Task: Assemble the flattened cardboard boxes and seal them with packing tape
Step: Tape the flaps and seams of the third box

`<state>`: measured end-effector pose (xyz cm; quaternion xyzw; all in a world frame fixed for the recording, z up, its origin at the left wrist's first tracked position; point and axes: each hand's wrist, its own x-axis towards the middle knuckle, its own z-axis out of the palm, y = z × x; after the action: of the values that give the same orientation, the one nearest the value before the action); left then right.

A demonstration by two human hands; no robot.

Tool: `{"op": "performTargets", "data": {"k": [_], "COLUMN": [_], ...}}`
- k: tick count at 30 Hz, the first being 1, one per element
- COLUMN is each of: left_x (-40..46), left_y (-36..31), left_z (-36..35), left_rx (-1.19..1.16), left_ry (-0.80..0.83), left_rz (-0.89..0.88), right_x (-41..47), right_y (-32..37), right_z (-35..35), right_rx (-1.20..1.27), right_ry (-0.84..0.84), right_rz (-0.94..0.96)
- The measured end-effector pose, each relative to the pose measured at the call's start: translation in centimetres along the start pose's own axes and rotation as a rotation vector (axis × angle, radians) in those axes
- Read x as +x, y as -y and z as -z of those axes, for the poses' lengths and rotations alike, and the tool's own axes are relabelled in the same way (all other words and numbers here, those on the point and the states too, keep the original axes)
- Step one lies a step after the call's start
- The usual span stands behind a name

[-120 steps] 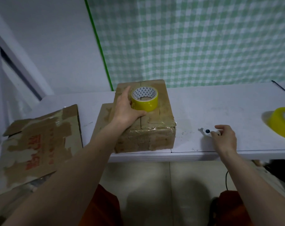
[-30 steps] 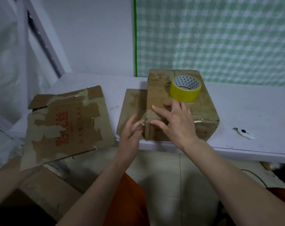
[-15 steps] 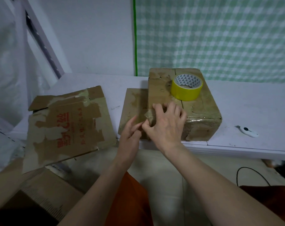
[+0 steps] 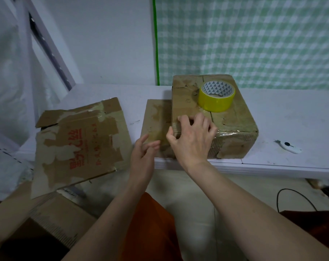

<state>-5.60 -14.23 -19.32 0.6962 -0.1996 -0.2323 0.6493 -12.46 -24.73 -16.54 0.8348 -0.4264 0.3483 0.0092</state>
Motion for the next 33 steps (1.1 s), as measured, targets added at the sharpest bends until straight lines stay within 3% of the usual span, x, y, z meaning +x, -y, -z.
{"op": "performTargets", "data": {"k": [7, 12, 16, 23, 26, 28, 30, 33], "left_x": [0.4, 2.5, 2.9, 3.3, 3.3, 3.4, 3.3, 3.5], "left_y": [-2.3, -5.0, -4.1, -2.9, -2.9, -2.9, -2.9, -2.9], "left_z": [-0.7, -6.2, -8.2, -8.5, -8.6, -8.7, -8.7, -8.9], "left_rx": [0.103, 0.184, 0.188, 0.206, 0.19, 0.186, 0.196, 0.213], "left_ry": [0.064, 0.111, 0.01, -0.053, -0.083, -0.074, -0.048, -0.046], "left_rz": [-0.115, -0.206, -0.234, -0.325, -0.299, -0.268, -0.249, -0.235], "right_x": [-1.2, -1.5, -1.1, 0.5, 1.7, 2.3, 2.6, 2.4], "right_y": [-2.1, -2.8, -5.3, -12.4, -15.3, -15.9, -15.4, -14.7], "right_z": [0.4, 0.5, -0.4, 0.5, 1.2, 1.1, 0.7, 0.1], "right_rx": [0.034, 0.204, 0.061, 0.006, 0.013, 0.099, 0.362, 0.7], "right_ry": [0.042, -0.016, -0.046, -0.188, -0.234, -0.258, -0.23, -0.187], "right_rz": [0.203, 0.24, 0.454, 0.599, 0.483, 0.269, -0.044, -0.274]}}
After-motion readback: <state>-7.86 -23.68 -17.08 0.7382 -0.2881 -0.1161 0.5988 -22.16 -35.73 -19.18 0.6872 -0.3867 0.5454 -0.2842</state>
